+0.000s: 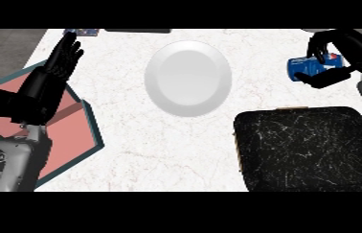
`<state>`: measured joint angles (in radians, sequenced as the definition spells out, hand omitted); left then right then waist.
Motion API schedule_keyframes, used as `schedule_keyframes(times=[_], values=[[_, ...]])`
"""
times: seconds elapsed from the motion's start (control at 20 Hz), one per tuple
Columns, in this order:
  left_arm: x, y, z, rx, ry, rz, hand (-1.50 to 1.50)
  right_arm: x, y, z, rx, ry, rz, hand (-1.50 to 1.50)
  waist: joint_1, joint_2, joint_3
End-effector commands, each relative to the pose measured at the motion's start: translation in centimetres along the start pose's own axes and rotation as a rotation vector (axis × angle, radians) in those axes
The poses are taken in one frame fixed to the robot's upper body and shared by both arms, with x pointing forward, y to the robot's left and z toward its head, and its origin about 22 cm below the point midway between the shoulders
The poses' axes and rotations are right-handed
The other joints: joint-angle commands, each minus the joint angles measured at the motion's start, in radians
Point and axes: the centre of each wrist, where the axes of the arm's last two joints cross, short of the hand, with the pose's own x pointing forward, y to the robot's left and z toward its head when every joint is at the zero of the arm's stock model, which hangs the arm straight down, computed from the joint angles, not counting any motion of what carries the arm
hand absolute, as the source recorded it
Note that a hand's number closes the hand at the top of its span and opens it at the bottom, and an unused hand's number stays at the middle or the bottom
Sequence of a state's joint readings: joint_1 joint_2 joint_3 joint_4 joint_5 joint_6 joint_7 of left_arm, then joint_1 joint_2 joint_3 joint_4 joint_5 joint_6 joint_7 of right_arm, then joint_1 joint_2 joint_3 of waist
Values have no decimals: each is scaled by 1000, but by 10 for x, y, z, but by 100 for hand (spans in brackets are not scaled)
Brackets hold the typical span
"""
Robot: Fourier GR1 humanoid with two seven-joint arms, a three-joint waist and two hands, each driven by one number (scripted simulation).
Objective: Pick the can from the tray and place it in the plate
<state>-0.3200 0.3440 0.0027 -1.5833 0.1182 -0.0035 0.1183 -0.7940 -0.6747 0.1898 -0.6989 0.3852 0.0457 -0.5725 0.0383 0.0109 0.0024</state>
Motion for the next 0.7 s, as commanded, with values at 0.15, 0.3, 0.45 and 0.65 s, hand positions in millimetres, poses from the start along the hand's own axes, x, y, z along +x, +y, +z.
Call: schedule_keyframes(times=[0.15,0.3,0.45,0.65], values=[[-7,4,7,18,16,21,0,54,-2,-65,31,-172,-152,150,-16,-8,-3],[-2,-1,11,14,32,1,0,74,25,-79,53,-197,-161,150,-22,-10,-2],[9,7,9,25,13,2,0,81,41,-85,66,-214,-174,150,-23,-8,-2],[-28,-3,20,32,13,1,0,128,54,-116,114,-222,-230,150,-24,-7,-3]])
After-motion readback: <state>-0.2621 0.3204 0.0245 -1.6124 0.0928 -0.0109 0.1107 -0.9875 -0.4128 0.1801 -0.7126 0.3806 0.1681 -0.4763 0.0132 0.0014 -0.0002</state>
